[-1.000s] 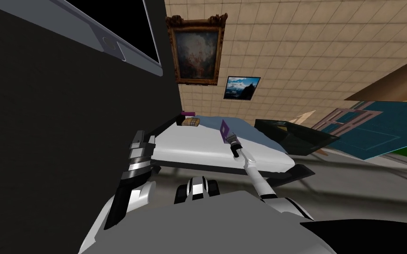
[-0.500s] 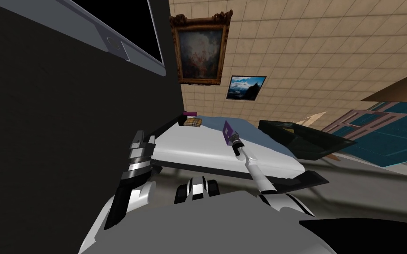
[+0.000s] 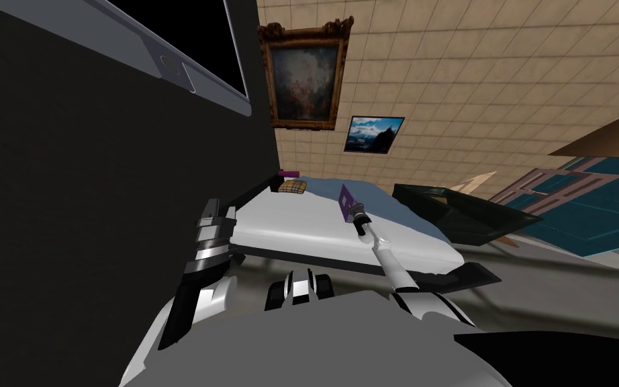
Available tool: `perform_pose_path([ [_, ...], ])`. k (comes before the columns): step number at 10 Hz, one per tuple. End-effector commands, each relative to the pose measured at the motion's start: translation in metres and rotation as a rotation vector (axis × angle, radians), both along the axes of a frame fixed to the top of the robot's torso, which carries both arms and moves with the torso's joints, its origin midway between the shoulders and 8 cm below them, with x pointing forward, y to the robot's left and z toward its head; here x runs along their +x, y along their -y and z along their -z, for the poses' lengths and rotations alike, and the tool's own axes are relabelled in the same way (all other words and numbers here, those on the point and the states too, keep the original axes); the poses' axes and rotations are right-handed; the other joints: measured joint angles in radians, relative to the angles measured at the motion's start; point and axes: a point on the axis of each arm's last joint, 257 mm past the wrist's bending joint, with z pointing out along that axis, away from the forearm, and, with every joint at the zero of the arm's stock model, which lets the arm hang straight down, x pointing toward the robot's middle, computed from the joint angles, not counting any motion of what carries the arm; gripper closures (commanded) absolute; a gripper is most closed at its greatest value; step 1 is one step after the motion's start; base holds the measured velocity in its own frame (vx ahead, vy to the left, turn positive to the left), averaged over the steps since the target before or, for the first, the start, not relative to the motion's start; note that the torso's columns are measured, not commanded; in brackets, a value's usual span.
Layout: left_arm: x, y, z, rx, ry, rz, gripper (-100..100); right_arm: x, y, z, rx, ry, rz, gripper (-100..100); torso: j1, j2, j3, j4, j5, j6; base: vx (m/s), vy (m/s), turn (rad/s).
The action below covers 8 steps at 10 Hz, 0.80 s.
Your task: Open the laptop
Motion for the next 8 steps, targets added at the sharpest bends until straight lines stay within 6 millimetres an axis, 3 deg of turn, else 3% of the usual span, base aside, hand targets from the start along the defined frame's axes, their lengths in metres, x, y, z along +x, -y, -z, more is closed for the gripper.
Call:
perform_pose_path([
  [1,0.0,0.0,0.0,0.0,0.0,0.0,0,0.004,-0.007,0.004,0.143,0.03,-0.011,100,0.0,0.0,0.0,0.0,0.0,0.001,-0.008,-0.123,-0.054],
  [4,0.0,0.0,0.0,0.0,0.0,0.0,0,0.01,-0.017,0.006,0.297,0.066,-0.025,100,0.004,0.0,0.0,0.0,0.001,0.001,-0.03,-0.107,-0.032],
  [5,0.0,0.0,0.0,0.0,0.0,0.0,0,0.008,-0.016,0.005,0.252,0.057,-0.024,100,0.003,0.001,0.0,0.0,0.001,0.001,-0.014,-0.048,0.001],
  [8,0.0,0.0,0.0,0.0,0.0,0.0,0,0.004,-0.033,0.024,0.433,0.081,-0.058,100,0.0,-0.003,-0.001,-0.002,-0.001,0.003,0.036,-0.065,-0.091],
])
